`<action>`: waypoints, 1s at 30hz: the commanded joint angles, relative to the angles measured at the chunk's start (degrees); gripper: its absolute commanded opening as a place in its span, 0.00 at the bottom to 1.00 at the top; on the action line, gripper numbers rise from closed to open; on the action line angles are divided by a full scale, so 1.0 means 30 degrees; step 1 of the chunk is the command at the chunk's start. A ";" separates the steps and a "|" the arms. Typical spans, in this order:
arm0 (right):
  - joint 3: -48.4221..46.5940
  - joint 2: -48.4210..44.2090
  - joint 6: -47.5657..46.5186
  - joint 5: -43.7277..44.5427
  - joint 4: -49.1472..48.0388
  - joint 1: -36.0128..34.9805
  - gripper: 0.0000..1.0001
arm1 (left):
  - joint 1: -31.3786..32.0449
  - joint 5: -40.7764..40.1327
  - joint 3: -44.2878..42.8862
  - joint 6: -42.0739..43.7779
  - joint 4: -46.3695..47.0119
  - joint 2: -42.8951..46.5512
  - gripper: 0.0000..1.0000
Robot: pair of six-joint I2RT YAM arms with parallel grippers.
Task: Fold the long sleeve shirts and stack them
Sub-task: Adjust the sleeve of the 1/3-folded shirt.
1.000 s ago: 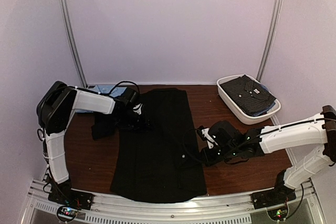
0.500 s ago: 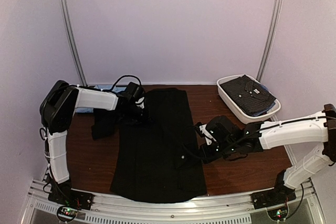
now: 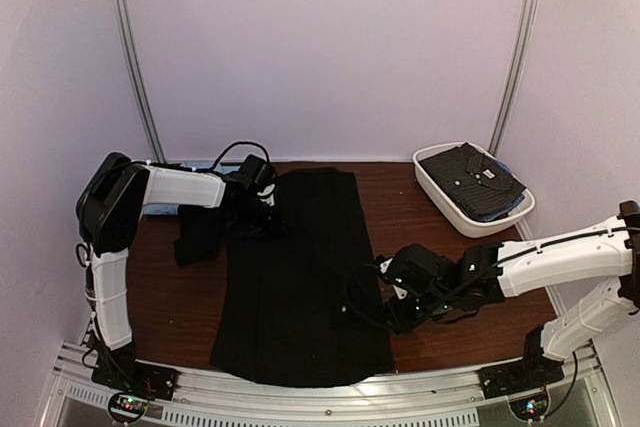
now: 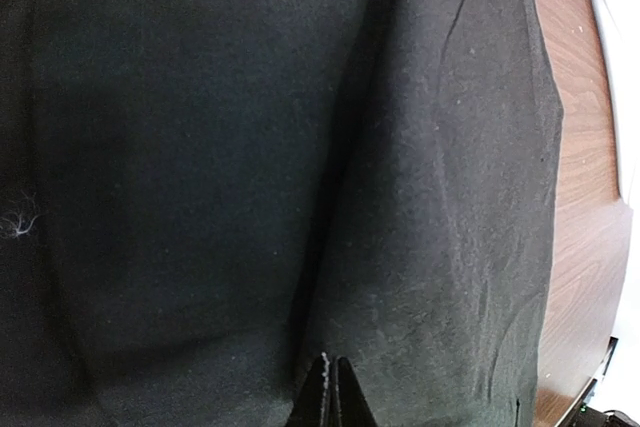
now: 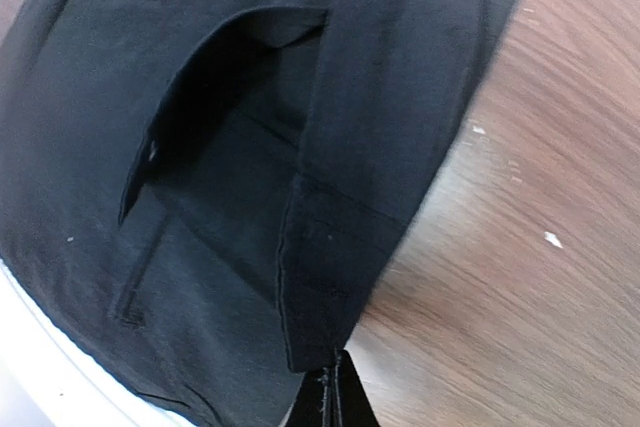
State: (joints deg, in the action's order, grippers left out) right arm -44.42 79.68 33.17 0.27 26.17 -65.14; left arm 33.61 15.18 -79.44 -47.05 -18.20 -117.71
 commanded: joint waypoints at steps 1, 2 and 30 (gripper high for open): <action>0.0037 -0.0937 0.1179 0.2808 0.1967 -0.0093 0.00 | 0.0077 -0.0101 -0.0474 0.0492 -0.0220 -0.0196 0.04; 0.0104 -0.0875 0.1280 0.2897 0.2005 -0.0083 0.00 | 0.0070 0.0068 -0.0452 0.0490 -0.0221 -0.0197 0.05; -0.2587 0.2864 0.1630 -0.1490 -0.3179 0.0199 0.55 | 0.0517 0.1125 0.2625 0.0113 0.1548 0.2355 0.42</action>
State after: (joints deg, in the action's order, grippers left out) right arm -53.30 86.61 36.71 0.47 22.02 -65.17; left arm 34.89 18.20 -72.38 -46.48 -16.29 -112.60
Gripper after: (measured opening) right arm 0.550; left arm 0.419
